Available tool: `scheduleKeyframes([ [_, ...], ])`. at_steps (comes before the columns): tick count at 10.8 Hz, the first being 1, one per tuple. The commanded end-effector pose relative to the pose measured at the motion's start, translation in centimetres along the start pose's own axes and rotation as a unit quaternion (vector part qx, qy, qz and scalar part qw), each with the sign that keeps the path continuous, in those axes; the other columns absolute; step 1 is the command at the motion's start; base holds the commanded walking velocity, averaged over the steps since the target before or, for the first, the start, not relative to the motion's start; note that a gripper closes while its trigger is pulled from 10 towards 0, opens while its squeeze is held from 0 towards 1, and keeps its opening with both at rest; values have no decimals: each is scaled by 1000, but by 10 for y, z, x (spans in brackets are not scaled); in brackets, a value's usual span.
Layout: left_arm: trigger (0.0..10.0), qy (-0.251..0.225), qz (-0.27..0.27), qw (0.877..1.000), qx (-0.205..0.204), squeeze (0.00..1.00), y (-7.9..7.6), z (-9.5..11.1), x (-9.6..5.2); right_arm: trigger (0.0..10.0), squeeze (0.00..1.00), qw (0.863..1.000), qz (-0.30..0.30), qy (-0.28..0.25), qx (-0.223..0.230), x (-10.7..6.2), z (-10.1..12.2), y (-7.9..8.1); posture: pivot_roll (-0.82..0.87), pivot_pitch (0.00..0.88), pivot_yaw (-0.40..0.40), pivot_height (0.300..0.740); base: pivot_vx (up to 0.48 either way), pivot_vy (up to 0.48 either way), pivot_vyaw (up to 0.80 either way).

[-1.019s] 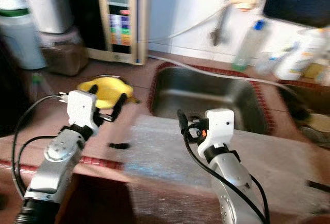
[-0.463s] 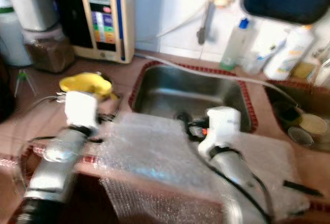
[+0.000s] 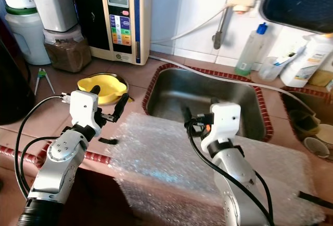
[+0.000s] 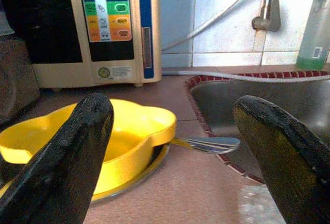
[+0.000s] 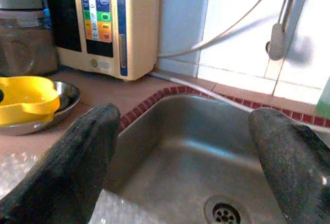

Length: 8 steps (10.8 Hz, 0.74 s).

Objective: Kitchen organization

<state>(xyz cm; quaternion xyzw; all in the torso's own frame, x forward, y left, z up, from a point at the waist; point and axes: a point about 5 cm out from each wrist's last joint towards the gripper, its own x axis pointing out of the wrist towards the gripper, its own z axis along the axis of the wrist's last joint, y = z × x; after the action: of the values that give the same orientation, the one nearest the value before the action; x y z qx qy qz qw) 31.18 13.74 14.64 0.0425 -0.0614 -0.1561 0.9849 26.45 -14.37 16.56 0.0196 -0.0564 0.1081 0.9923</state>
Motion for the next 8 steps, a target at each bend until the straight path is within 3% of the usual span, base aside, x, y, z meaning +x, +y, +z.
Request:
scheduleKeyframes([
  [1,10000,-12,-1,1000,-7,0,-1,6,3,10000,0,1000,4,-14,-16,0,5,1,109,0,-69,740,0,0,0],
  [8,10000,-27,-15,999,-36,0,-2,11,3,10000,0,999,33,-37,1,-2,13,3,112,0,-75,740,0,0,0],
])
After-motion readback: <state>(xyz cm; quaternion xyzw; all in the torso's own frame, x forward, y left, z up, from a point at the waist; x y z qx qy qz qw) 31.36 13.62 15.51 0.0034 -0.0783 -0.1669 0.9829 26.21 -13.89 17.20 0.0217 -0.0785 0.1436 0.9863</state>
